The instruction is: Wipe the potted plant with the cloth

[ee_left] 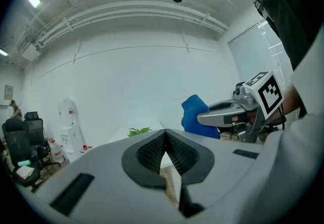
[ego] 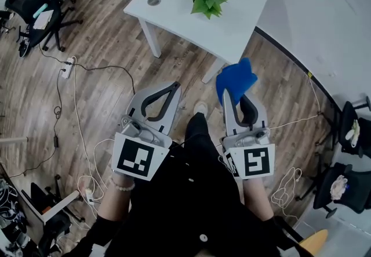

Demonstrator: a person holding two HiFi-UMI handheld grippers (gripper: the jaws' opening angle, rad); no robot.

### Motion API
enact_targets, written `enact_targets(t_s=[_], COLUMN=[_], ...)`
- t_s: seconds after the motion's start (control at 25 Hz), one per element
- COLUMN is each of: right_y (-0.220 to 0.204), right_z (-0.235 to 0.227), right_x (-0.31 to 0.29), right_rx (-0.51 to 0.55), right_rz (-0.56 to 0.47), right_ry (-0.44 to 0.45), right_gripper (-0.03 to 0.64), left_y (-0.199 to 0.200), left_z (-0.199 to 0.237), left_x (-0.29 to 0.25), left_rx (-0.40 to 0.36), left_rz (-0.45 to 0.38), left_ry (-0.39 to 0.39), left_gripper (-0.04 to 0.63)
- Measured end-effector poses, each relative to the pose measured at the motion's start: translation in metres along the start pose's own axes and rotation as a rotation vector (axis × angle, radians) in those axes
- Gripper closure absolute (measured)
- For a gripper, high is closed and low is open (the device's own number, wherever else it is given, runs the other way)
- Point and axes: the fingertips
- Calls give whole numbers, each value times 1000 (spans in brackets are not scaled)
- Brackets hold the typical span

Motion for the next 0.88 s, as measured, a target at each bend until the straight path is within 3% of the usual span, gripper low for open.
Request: enact_targets(t_s=[0.88], right_y=[-1], right_z=[-201], right_x=[-150], right_rx=[19], right_rz=[39], right_ry=[126], right_gripper=[532], left_y=[17], left_z=[64], left_x=[-218], left_rx=[49], left_rz=[59], left_ry=[141], left_gripper=[581])
Point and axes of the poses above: the fingertips, and each gripper's own axes: x backward along the fingers, z to its left, y out of its top, and after that the axes turned 5 degrees about -x, right-handed
